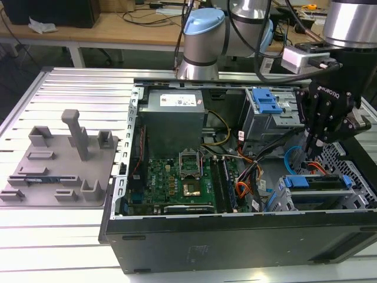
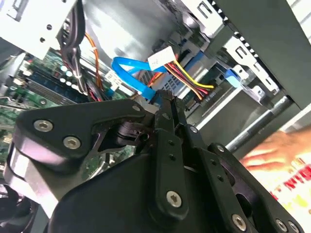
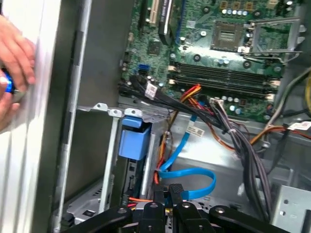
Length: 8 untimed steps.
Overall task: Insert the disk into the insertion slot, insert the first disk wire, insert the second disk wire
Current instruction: 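Insert the second disk wire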
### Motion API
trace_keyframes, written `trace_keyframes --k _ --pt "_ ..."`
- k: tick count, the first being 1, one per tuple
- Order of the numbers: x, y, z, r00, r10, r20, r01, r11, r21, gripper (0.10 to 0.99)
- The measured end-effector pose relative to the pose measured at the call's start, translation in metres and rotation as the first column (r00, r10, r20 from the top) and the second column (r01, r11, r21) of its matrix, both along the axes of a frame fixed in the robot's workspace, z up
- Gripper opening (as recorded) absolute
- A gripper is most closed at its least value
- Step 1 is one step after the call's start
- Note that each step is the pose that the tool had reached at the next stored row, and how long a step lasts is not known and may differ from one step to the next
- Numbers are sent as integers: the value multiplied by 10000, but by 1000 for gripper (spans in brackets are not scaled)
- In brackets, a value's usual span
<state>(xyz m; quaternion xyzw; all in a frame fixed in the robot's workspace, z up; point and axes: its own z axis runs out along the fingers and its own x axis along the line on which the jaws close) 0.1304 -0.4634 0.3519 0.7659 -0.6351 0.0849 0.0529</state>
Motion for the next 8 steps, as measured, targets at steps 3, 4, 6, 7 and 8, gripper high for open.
trace_keyframes --k 3,4,6,7,8 --pt "0 -55 22 10000 -1 0 1 9994 340 161" --pt "0 -76 29 10000 0 0 0 9992 408 161" --pt "0 -138 29 10000 -66 -20 67 9990 440 161" --pt "1 -145 29 9999 -106 -33 107 9990 438 161" --pt "3 -155 27 9999 -125 -49 127 9989 449 161"
